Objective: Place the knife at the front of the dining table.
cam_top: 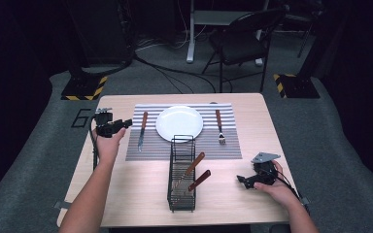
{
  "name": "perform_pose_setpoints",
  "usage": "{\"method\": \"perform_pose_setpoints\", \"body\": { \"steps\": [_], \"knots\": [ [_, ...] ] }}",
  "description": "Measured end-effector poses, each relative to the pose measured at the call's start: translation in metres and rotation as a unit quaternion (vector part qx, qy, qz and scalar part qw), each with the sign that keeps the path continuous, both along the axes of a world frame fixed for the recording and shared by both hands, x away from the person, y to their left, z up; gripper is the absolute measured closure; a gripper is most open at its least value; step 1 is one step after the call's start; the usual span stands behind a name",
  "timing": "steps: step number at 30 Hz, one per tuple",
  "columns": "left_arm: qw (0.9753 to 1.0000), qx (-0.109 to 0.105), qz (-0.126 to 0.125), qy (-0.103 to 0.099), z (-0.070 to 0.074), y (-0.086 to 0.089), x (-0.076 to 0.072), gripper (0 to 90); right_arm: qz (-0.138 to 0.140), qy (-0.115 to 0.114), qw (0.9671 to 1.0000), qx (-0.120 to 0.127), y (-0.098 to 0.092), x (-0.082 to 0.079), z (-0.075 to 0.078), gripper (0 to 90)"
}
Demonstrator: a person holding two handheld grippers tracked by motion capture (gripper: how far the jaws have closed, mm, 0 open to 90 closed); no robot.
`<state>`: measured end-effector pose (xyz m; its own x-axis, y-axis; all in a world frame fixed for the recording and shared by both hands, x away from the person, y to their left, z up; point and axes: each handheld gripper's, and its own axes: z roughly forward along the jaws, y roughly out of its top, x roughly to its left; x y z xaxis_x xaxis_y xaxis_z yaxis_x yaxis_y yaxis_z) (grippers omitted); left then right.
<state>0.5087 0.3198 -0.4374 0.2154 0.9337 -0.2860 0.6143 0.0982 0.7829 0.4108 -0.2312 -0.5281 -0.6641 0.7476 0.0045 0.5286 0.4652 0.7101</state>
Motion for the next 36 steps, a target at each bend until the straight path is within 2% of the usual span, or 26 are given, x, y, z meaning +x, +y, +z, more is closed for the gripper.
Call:
{"method": "perform_pose_setpoints", "body": {
  "steps": [10, 18, 22, 30, 36],
  "knots": [
    [0.9992, 0.022, -0.035, -0.004, 0.006, 0.006, -0.033, 46.7, 0.000, 0.000, 1.0000, 0.000, 0.000, 0.000, 0.000, 0.0],
    [0.9983, 0.029, -0.048, -0.015, 0.004, 0.006, -0.056, 46.1, 0.000, 0.000, 1.0000, 0.000, 0.000, 0.000, 0.000, 0.0],
    [0.9972, 0.041, -0.062, -0.006, -0.002, 0.003, -0.064, 44.5, 0.000, 0.000, 1.0000, 0.000, 0.000, 0.000, 0.000, 0.0],
    [0.9953, 0.051, -0.081, 0.011, -0.021, 0.002, -0.074, 44.0, 0.000, 0.000, 1.0000, 0.000, 0.000, 0.000, 0.000, 0.0],
    [0.9943, 0.060, -0.088, 0.011, -0.033, 0.006, -0.083, 43.6, 0.000, 0.000, 1.0000, 0.000, 0.000, 0.000, 0.000, 0.0]
  ]
}}
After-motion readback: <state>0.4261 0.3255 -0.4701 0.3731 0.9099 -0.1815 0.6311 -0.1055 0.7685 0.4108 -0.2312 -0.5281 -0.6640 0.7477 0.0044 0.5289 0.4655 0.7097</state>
